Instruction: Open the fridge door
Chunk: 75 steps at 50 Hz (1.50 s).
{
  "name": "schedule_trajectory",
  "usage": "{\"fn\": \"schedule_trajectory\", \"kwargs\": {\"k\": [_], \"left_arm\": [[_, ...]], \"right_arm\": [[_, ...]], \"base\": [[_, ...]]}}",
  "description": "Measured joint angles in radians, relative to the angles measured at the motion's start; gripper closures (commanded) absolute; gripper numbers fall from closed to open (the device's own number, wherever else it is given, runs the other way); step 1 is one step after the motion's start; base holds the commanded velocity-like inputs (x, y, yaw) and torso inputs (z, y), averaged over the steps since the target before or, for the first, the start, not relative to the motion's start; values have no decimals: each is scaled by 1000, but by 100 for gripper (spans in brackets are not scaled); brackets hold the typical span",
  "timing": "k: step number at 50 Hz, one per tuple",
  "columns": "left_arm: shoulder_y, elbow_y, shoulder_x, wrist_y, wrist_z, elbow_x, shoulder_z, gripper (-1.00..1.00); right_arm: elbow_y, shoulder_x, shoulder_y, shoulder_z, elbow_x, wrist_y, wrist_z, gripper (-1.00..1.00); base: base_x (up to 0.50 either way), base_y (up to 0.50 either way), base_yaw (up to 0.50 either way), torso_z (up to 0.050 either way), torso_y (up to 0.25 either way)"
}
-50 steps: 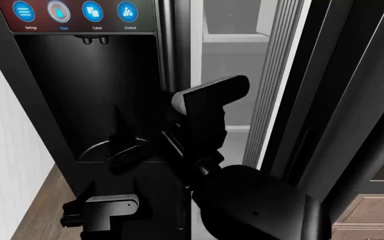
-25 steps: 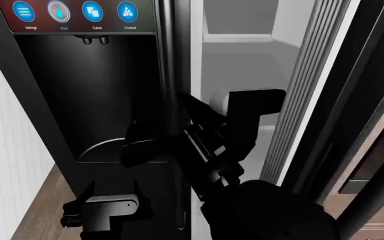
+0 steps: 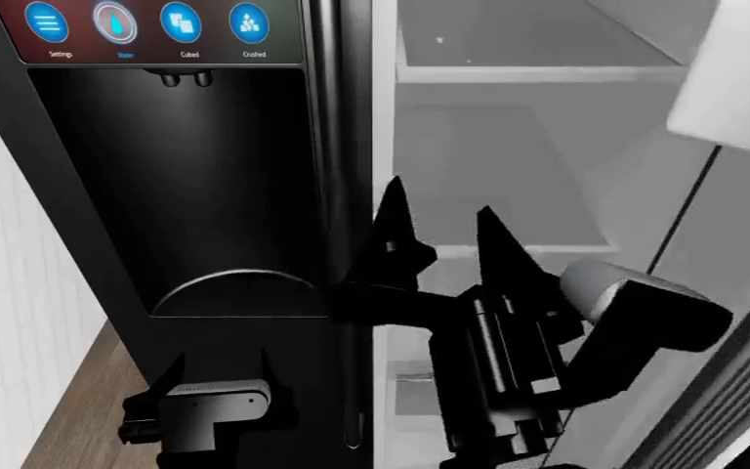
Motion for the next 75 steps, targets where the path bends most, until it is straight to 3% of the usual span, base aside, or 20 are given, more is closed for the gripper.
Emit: {"fn": "schedule_trajectory", "kwargs": {"k": [10,18,27,46,64,75], "left_arm": [[1,1,-2,1,-2,-2,2,-100],[0,2,-3,0,-4,-1,5,-100],[0,4,-5,-1,-8,1,8,-100],[-2,4,-6,-5,-16,3,14,-100],[-6,3,-8,-7,-20,1,18,-100],[-6,3,-9,-8,-23,1,21,-100]], "right_arm": [[-83,63,-74,8,-63,-77,75,-100],[-110,186,-133,7,-89,-238,162,-100],[-49,239,-171,48,-138,-405,194,-100],[31,425,-277,279,-50,-534,228,-100],[71,483,-449,515,11,-664,250,-100],[91,521,-471,570,51,-667,256,-100]], "base": [[0,0,0,0,0],[0,0,0,0,0],[0,0,0,0,0],[0,0,0,0,0],[0,0,0,0,0],[0,0,0,0,0]]}}
